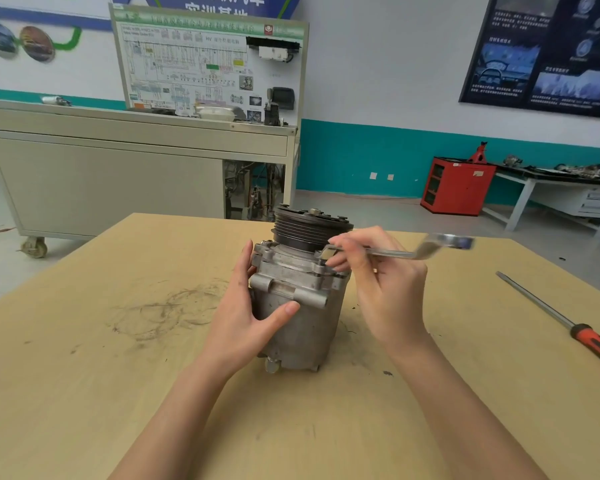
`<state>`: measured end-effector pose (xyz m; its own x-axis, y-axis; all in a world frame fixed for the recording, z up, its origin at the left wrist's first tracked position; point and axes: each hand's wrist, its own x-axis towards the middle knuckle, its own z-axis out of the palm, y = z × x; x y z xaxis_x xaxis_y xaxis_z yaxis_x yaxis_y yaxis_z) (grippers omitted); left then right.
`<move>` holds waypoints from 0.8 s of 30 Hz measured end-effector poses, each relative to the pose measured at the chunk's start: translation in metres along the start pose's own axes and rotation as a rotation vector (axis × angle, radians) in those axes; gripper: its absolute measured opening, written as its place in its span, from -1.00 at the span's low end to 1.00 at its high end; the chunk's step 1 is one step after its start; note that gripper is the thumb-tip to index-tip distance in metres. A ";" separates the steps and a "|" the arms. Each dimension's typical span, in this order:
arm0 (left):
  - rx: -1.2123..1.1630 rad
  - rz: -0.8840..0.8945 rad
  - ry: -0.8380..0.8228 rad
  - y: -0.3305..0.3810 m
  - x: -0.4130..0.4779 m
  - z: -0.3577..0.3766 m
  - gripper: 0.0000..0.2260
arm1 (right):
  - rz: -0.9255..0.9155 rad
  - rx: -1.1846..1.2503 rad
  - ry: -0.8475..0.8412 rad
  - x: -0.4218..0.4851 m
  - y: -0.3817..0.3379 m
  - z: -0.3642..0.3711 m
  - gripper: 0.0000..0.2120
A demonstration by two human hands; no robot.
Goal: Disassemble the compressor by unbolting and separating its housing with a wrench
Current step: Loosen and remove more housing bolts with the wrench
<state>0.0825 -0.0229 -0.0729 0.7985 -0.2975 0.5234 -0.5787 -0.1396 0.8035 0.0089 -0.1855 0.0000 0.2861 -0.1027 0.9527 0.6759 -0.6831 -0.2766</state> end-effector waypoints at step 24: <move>0.043 0.003 -0.002 0.002 -0.001 0.000 -0.10 | -0.084 -0.049 -0.040 0.008 -0.001 -0.005 -0.66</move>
<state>0.0801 -0.0226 -0.0716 0.7962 -0.3003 0.5252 -0.5879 -0.1790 0.7889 0.0075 -0.1893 0.0085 0.2571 -0.0149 0.9663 0.6652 -0.7226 -0.1881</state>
